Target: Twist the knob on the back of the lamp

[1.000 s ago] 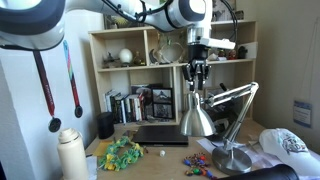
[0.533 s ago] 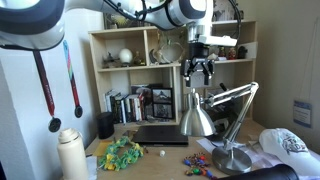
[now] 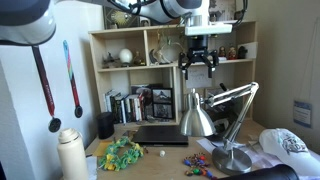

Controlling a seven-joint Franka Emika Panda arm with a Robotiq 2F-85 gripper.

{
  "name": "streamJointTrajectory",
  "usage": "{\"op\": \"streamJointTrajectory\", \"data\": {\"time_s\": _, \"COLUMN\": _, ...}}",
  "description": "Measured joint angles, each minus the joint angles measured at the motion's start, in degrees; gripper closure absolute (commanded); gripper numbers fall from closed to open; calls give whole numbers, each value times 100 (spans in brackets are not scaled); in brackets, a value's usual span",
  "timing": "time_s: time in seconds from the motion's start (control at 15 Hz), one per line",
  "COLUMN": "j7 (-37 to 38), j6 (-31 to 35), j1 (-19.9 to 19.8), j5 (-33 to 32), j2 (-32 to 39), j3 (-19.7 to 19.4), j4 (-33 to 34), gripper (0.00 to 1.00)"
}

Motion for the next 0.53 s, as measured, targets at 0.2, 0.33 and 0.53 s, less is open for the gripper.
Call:
{"op": "streamJointTrajectory", "data": {"time_s": 0.2, "j7": 1014, "j6": -12, "j1": 81, "j5": -154, "j2": -324, "j3": -40, "j4": -295, "gripper": 0}}
{"op": "streamJointTrajectory", "data": {"time_s": 0.33, "j7": 1736, "j6": -15, "j1": 149, "j5": -157, "j2": -594, "j3": -41, "j4": -614, "gripper": 0}}
{"op": "streamJointTrajectory", "data": {"time_s": 0.53, "j7": 2859, "j6": -10, "j1": 293, "j5": -148, "j2": -1055, "j3": -39, "j4": -1207, "gripper": 0}}
